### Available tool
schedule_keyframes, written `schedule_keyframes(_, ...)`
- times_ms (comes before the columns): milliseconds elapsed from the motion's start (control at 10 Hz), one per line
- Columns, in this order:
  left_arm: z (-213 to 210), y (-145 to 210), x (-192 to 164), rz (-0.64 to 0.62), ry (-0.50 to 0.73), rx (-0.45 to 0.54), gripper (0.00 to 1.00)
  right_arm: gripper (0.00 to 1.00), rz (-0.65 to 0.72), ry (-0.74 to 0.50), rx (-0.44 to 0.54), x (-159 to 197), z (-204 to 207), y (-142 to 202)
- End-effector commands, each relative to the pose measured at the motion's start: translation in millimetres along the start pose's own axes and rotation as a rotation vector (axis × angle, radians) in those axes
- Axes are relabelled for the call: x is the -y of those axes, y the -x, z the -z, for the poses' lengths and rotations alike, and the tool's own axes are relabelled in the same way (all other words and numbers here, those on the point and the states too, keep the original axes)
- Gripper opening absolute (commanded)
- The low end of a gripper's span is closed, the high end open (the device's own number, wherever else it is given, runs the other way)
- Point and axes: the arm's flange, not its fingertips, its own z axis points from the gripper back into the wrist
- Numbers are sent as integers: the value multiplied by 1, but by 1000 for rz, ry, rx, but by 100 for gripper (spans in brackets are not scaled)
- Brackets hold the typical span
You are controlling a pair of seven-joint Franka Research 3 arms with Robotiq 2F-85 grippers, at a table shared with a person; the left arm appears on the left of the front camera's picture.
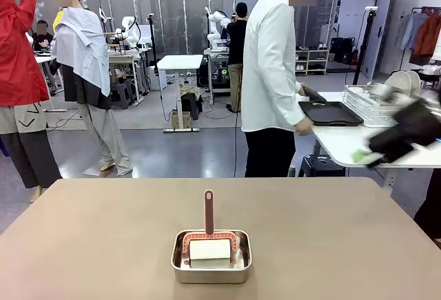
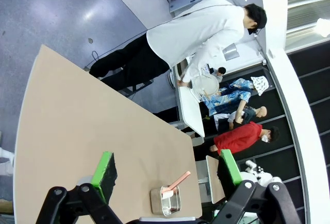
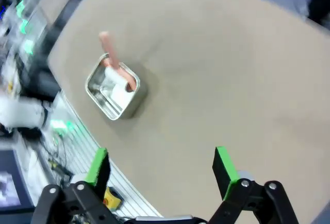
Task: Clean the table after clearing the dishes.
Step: Place the Lint Roller back on top of the Airtight Container.
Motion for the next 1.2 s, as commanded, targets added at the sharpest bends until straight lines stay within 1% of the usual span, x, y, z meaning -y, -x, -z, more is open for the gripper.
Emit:
schedule_keyframes(0, -4, -3, 3, 3, 10, -3, 100, 100, 662, 72, 642, 46, -50, 78)
schedule_keyframes(100, -4, -3, 3, 3, 10, -3, 100, 100, 748, 35, 756, 65, -63, 120)
schedule_keyframes(200, -4, -3, 3, 3, 10, -3, 100, 100, 853, 6, 829, 80, -65, 157)
schedule_keyframes(300, -4, -3, 3, 3, 10, -3, 100, 100, 951, -71, 965, 91, -63, 195)
schedule_keyframes(400, -4, -3, 3, 3, 10, -3, 100, 100, 1063, -131, 1142, 100, -57, 232)
schedule_keyframes(500, -4, -3, 3, 3, 10, -3, 100, 100, 1182, -174, 1292, 108, -42, 266)
schedule_keyframes(600, -4, -3, 3, 3, 10, -3, 100, 100, 1209, -191, 1287, 117, -23, 278)
schedule_keyframes(700, -4, -3, 3, 3, 10, -3, 100, 100, 829, -35, 596, 148, -110, 226)
schedule_keyframes(1100, -4, -3, 3, 3, 10, -3, 100, 100, 829, -35, 596, 148, -110, 226)
